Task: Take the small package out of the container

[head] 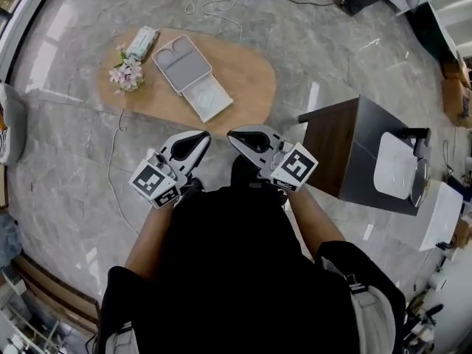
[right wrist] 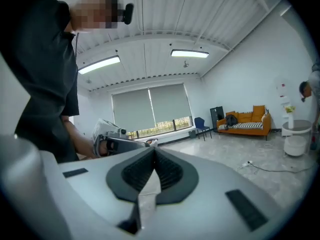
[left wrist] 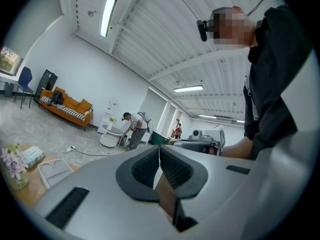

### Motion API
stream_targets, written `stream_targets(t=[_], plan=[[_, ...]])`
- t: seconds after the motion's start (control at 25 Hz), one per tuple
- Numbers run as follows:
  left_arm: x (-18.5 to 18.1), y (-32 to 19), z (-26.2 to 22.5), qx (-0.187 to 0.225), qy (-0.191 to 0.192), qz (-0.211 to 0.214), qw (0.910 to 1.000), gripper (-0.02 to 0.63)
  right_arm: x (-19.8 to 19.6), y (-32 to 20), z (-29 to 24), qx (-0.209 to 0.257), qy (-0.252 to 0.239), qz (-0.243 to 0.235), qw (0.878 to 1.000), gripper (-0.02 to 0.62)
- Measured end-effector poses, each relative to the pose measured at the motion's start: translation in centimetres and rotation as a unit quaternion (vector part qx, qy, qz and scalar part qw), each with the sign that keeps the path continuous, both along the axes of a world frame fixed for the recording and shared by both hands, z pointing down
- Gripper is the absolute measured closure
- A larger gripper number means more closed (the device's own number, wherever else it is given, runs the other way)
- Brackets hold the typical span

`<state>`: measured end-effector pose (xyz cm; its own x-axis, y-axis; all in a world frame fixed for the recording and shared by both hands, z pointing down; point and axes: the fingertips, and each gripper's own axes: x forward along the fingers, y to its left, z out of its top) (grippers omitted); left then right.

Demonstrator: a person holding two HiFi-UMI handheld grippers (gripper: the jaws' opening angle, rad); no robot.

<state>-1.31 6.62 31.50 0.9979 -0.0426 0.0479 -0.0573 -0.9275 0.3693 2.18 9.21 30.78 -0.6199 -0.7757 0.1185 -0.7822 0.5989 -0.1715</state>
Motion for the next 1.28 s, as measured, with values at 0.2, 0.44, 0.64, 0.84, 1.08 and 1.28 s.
stream_targets(t=[0.2, 0.44, 0.64, 0.84, 1.08, 1.28], plan=[[5.1, -2.6, 0.3, -0.013, -0.012, -0.034, 0.9993, 0.588, 6.1, -4.5, -1.4, 0.024, -0.01, -0.026, 0.999, 0.584], [10.4, -5.8, -1.0, -0.019, -0.01, -0.096, 0.9951, 0.588, 12.4, -6.9, -1.0, 0.018, -0.009, -0.073, 0.997, 0.584], [11.8, -8.4, 0.1, -0.03, -0.027, -0.155, 0.987, 0.588, 16.0, -9.6, 0.3, 0.013, -0.008, -0.108, 0.994, 0.583], [11.5, -8.6, 2.3, -0.041, -0.054, -0.194, 0.9786, 0.588, 17.2, -11.7, 3.0, 0.01, 0.02, -0.15, 0.988, 0.583], [8.7, -10.6, 7.4, -0.079, -0.072, -0.215, 0.9707, 0.588, 15.2, -15.6, 8.8, 0.002, 0.112, -0.197, 0.974, 0.581], [7.3, -12.0, 13.2, -0.115, -0.073, -0.202, 0.9698, 0.588, 12.4, -17.8, 15.6, -0.02, 0.196, -0.249, 0.948, 0.532]])
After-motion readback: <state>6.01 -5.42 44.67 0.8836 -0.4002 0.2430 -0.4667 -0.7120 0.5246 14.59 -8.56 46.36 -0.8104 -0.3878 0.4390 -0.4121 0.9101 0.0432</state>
